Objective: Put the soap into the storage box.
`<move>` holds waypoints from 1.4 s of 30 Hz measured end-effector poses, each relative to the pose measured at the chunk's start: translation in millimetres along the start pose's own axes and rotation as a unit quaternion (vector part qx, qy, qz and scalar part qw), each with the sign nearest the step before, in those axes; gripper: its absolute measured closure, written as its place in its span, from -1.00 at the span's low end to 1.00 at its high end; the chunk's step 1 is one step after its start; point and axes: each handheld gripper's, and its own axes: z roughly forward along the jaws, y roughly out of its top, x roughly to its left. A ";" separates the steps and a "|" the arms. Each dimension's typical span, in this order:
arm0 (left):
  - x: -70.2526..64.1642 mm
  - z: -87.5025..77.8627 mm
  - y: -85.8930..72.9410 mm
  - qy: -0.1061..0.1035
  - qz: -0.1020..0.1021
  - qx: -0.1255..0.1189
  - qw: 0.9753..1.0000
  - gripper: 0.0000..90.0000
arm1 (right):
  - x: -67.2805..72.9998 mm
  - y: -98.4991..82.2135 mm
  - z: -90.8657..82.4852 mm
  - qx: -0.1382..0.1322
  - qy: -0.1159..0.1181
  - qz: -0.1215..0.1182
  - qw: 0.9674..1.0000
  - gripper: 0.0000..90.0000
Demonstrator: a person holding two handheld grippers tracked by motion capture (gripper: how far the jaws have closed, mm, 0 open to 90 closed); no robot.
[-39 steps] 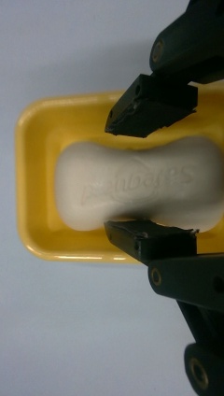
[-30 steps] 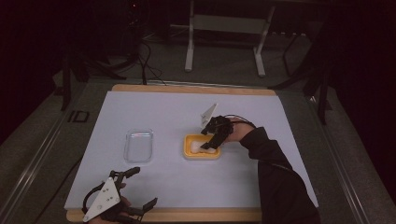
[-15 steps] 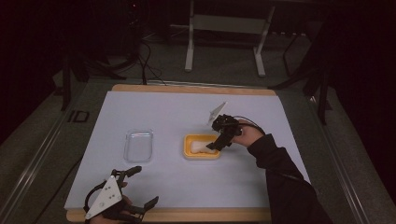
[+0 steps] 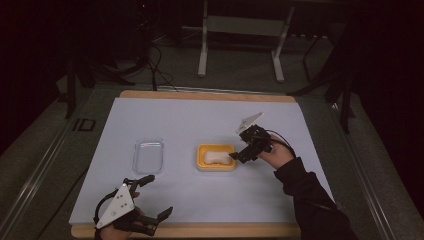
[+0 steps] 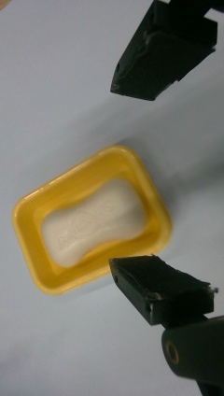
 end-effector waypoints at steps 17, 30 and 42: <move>1.7 4.4 0.0 0.000 -0.003 0.008 1.000 -1.00 | 17.6 -37.3 -21.3 -0.015 -0.033 0.043 0.998 -0.70; 1.6 5.4 -0.7 0.001 -0.003 0.017 1.000 -1.00 | 30.8 -65.1 -29.3 -0.032 -0.046 0.084 0.995 -0.70; 1.2 5.7 -0.1 -0.003 -0.006 0.015 1.000 -1.00 | 40.1 -85.7 -29.7 -0.055 -0.051 0.117 0.990 -0.70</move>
